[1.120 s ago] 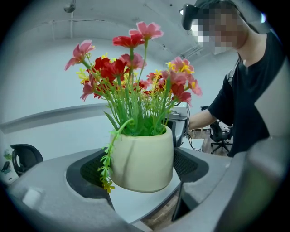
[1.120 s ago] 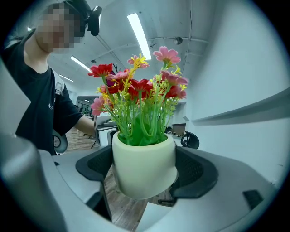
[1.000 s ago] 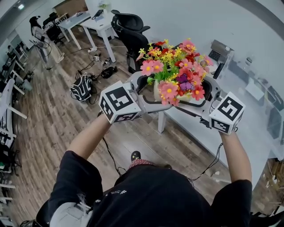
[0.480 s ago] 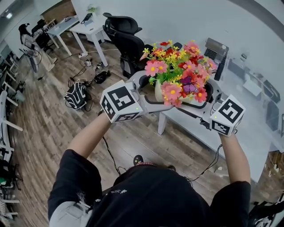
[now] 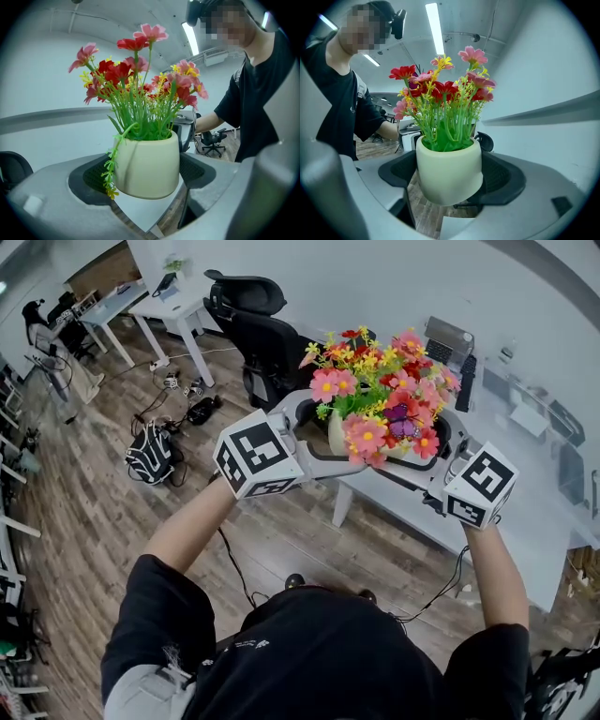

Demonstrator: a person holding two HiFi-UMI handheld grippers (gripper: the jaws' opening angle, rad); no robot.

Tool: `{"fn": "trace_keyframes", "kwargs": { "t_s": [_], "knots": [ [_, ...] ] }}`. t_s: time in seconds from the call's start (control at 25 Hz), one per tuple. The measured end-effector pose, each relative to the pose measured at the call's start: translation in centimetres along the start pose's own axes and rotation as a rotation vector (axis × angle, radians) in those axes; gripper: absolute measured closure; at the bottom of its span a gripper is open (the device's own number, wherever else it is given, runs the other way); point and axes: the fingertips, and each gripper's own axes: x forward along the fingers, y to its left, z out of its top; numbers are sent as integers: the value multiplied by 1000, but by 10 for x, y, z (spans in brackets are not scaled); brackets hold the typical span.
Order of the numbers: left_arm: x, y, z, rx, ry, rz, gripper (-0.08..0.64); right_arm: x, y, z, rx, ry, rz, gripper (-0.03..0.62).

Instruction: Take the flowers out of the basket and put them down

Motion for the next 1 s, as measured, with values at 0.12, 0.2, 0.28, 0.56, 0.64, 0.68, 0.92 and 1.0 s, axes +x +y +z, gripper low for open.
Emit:
{"fn": "trace_keyframes", "kwargs": {
  "t_s": [0.12, 0.2, 0.28, 0.56, 0.64, 0.68, 0.92, 1.0],
  "knots": [
    [-9, 10, -4, 2, -7, -19, 126, 14, -2, 2, 3, 5, -19, 155],
    [-19, 21, -7, 3, -11, -32, 126, 28, -4, 5, 7, 9, -33, 155],
    [-25, 29, -9, 4, -14, -45, 126, 38, -5, 8, 11, 11, -45, 155],
    [-25, 29, -13, 6, -22, -89, 126, 39, -5, 4, 26, 11, -86, 155],
    [-27, 30, -15, 4, -31, -101, 126, 42, -4, 4, 24, 12, -99, 155],
    [-27, 30, -16, 4, -34, -107, 126, 42, -4, 4, 23, 13, -105, 155],
    [-23, 32, -16, 12, -37, -150, 126, 40, -7, 2, 39, 5, -147, 155],
    [-19, 31, -16, 14, -37, -163, 126, 36, -8, 0, 46, 6, -159, 155]
  ]
}}
